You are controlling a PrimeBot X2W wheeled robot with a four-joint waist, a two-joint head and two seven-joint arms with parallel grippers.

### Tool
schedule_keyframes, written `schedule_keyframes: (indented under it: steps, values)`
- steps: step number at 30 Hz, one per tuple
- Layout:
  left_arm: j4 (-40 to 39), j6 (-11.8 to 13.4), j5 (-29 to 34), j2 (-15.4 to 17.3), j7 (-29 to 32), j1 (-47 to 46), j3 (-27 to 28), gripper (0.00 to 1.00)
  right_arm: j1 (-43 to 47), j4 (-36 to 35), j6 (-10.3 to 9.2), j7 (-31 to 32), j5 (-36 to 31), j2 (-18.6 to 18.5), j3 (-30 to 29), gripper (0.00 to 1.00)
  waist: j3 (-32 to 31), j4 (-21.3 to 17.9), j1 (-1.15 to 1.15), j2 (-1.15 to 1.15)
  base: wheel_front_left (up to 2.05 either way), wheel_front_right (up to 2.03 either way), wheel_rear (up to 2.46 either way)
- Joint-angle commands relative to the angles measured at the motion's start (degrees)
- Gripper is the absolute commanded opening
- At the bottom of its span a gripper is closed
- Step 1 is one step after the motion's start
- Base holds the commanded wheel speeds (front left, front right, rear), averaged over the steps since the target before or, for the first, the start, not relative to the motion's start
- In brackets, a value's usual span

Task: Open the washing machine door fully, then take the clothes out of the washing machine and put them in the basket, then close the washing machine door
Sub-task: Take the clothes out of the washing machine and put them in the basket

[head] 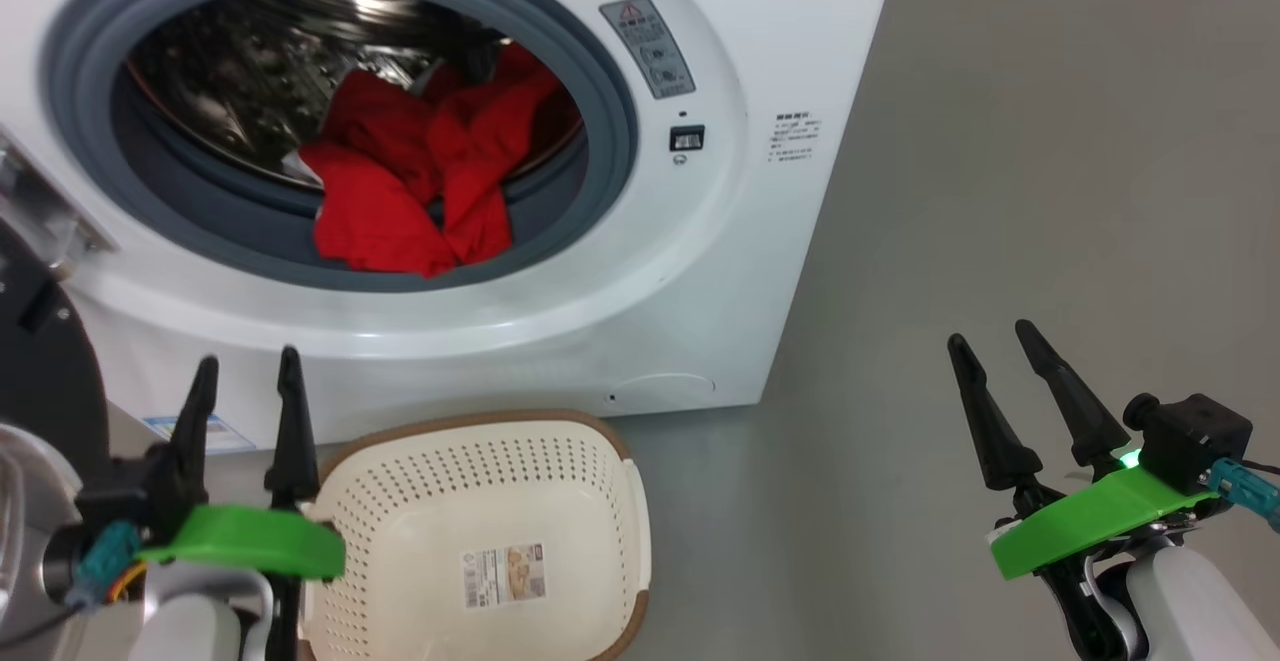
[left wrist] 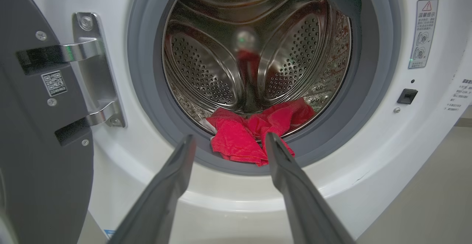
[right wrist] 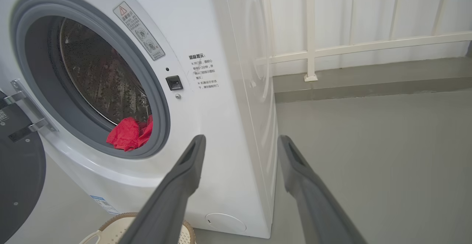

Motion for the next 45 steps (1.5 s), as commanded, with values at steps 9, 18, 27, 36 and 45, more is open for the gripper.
schedule_keyframes:
  steps: [9,18,27,36,45]
  values:
    - [5.37,-0.36,0.44,1.6,1.1,-13.38,1.21,1.0,-3.81,-2.7,0.09,-0.69,-0.04,-0.61,0.71,1.0,7.62,-2.17,0.0,0.0,0.0,0.0,0.0]
    - [16.53,-3.61,-1.39,1.71,4.31,-26.34,-0.17,1.0,-7.0,-3.64,0.09,-0.69,0.08,0.12,1.02,1.0,14.01,-4.34,0.0,0.0,0.0,0.0,0.0]
    - [27.2,-5.14,-1.77,2.51,6.74,-39.2,-1.65,1.0,-9.83,-4.2,0.09,-0.69,0.35,0.8,1.28,1.0,19.37,-6.97,0.0,0.0,0.0,0.0,0.0]
    - [36.43,-5.9,-2.8,3.43,9.67,-48.88,-2.09,1.0,-11.0,-4.25,0.09,-0.69,0.5,1.72,1.39,1.0,22.32,-9.87,0.0,0.0,0.0,0.0,0.0]
    - [44.37,-6.2,-3.8,5.38,13.57,-56.15,-2.29,1.0,-11.22,-4.58,0.09,-0.69,0.62,2.68,1.31,1.0,23.77,-12.47,0.0,0.0,0.0,0.0,0.0]
